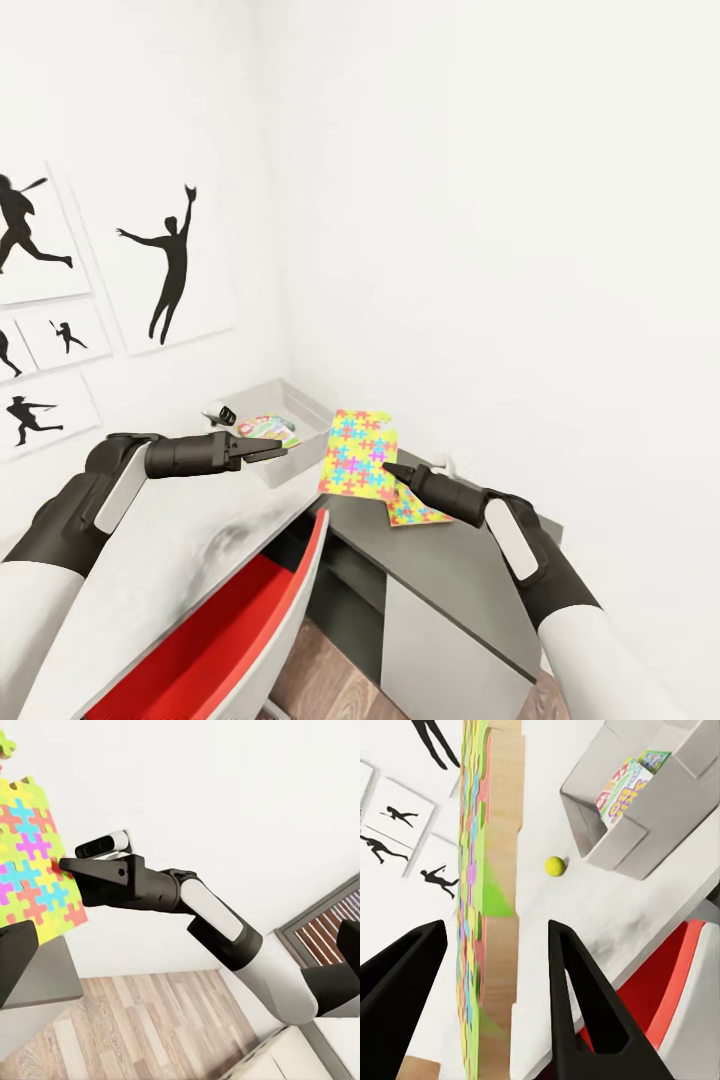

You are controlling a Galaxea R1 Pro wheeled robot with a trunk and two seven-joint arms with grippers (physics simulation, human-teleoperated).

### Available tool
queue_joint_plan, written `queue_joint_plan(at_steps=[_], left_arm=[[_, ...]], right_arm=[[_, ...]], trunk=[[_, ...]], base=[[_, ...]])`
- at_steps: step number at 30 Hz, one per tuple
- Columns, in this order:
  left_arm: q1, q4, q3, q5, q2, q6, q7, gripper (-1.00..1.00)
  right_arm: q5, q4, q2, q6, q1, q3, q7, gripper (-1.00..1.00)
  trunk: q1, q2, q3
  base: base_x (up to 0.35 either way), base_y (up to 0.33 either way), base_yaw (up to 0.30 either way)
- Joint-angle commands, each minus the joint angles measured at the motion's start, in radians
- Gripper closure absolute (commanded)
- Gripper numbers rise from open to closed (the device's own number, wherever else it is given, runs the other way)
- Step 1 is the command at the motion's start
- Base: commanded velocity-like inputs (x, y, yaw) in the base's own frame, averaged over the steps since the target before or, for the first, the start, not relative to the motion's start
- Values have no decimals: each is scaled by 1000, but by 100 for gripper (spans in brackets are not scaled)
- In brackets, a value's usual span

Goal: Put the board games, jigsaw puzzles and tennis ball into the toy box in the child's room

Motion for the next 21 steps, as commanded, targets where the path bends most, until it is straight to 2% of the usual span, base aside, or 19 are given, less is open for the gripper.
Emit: queue_joint_plan(at_steps=[1,21], left_arm=[[-1,0,-2,3,1,8,-2,-100],[-1,0,-2,2,0,8,-1,-100]], right_arm=[[-4,0,0,6,-1,-1,-1,100],[-4,-5,-2,4,-1,-1,1,100]], trunk=[[1,-2,-2],[1,-2,-2]], base=[[0,0,61],[0,0,2]])
